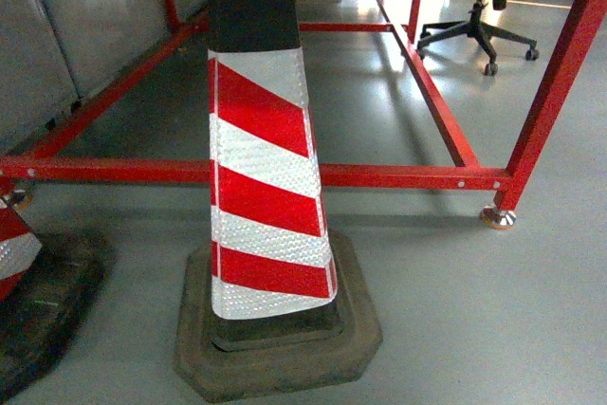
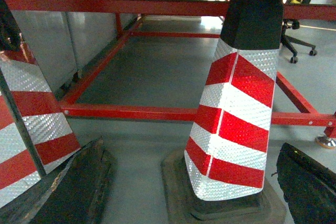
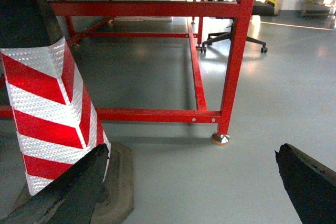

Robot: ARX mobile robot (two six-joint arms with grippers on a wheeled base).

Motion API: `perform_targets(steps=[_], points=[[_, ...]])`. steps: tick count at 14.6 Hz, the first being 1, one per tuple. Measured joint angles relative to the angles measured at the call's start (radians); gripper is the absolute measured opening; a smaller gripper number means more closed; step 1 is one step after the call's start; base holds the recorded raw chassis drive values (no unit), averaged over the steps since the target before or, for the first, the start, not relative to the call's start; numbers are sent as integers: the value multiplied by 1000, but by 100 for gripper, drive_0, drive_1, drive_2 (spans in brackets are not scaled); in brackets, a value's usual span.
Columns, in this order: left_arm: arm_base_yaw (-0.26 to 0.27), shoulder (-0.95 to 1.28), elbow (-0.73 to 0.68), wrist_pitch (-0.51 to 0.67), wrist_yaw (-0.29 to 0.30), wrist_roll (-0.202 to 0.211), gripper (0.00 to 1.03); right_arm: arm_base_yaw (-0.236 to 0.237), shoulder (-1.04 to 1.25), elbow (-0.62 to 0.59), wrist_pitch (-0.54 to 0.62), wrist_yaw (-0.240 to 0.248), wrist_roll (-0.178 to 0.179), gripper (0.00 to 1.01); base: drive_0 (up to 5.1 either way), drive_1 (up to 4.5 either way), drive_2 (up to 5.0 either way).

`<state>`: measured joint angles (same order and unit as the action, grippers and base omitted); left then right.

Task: Pick blue part to blue bin on bottom shelf

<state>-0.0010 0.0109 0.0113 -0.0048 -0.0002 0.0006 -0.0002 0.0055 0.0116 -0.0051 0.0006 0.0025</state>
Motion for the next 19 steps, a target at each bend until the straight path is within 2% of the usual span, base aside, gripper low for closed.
perform_targets(steps=[19], points=[[0,0,0,-2,0,0,98,0,0,0,-1,0,0,98,0,0,0]])
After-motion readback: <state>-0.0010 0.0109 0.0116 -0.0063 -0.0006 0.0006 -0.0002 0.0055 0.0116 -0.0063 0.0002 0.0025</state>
